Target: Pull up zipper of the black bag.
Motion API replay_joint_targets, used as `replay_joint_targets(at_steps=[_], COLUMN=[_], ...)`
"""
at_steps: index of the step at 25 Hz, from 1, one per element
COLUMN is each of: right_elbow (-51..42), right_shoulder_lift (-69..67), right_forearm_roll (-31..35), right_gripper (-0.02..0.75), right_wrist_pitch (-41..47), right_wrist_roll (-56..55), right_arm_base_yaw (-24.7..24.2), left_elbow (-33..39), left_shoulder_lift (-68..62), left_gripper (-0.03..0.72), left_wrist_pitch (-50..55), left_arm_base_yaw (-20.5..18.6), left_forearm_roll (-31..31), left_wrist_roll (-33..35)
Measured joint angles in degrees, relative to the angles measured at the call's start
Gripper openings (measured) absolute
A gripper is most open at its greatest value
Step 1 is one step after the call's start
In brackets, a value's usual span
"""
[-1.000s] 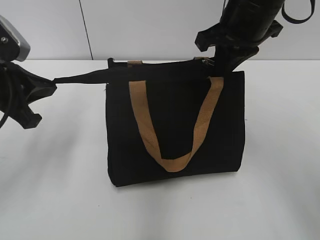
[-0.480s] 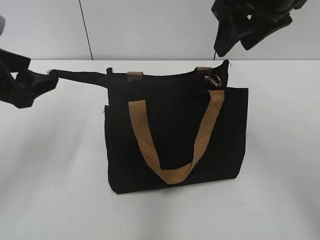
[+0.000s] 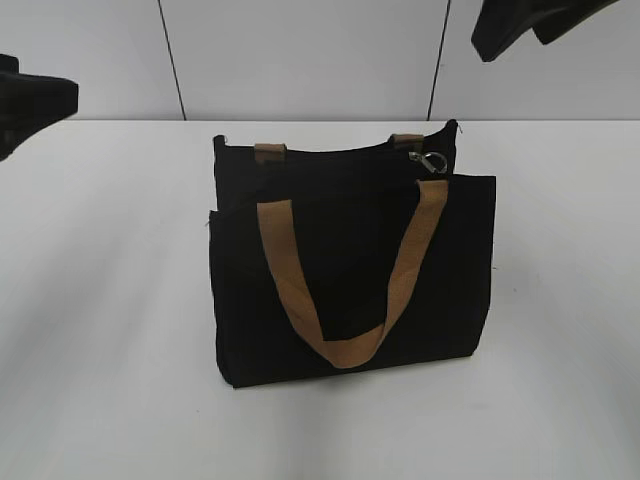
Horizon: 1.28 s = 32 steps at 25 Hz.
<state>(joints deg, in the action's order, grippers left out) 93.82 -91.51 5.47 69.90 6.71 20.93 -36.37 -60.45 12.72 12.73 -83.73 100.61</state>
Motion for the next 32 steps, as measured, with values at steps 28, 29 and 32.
replay_joint_targets(at_steps=[28,29,32], right_elbow=[-24.5,-27.7,-36.8], right_shoulder_lift=[13.0,15.1,21.8], right_forearm_roll=[3.4,3.6,3.6], right_gripper=[0.467,0.467,0.467], right_wrist_pitch=[-11.2,-12.0,-13.4], right_wrist_roll=[4.8,4.8,4.8], right_arm_base_yaw=[-17.2,-17.2,-17.2], left_elbow=[-22.7,-21.9,-17.9], left_shoulder_lift=[-0.8,-0.5,2.8], left_gripper=[0.412,0.412,0.411], left_wrist_pitch=[43.6,44.3,44.8], left_arm_base_yaw=[-17.1,-17.1,-17.1], left_forearm_roll=[81.8,80.5,77.5], left_wrist_roll=[-91.9,-91.5,-89.7])
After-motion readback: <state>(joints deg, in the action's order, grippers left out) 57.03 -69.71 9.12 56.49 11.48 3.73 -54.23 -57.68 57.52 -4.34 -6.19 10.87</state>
